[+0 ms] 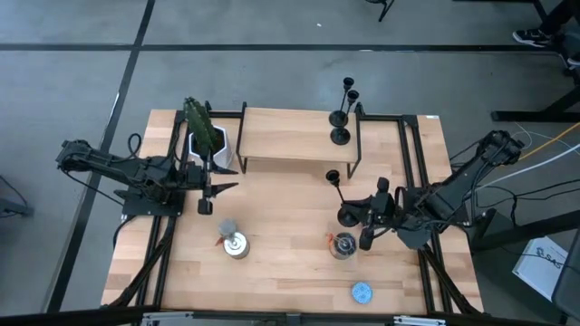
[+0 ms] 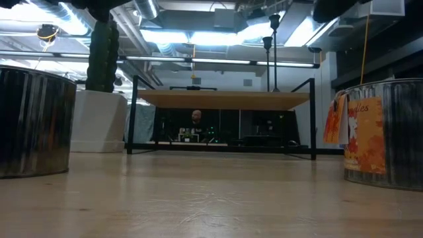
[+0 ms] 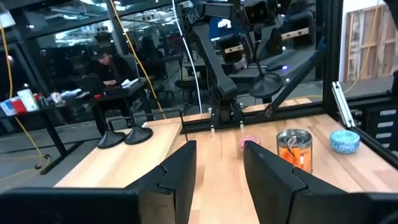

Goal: Pick & Place candle stick holders
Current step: Align the black candle holder with the other black candle holders on the shelf

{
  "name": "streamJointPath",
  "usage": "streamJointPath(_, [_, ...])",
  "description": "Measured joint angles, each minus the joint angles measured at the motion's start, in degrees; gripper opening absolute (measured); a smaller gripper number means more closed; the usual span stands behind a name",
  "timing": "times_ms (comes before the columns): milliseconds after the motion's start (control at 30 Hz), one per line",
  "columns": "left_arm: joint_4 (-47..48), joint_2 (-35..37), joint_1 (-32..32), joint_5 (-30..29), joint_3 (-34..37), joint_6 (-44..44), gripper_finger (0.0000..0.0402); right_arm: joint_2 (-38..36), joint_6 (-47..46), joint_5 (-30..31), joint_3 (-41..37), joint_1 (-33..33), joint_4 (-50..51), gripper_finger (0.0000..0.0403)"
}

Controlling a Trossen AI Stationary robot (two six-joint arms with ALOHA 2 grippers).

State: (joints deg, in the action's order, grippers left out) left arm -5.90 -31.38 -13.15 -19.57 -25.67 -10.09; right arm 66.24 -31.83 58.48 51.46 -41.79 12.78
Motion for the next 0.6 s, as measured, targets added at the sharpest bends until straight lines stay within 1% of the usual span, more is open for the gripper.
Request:
streamJointPath(167, [0.12,0.02,0.02,0.09,0.00,-1.63,0.0127,0.46,3.40,-0.75,-2.93,2.13,-9.83,0.0014])
streamJointPath(400, [1.11,0.01,1.10,0.35,0.00,-2.25,0.0127,1.20,11.79,-7.91,-7.83,8.62,-23.31,0.0014])
streamJointPath(500, [2.22,0.00,2.88,2.72,0.02,-2.15,0.0127,1.22,15.21,-10.98,-8.48,12.28,-25.15,0.0014])
streamJointPath(600, [3.08,0.00,4.94,6.42,0.02,-1.01,0.0127,1.22,18.56,-12.66,-8.49,15.99,-25.15,0.0015])
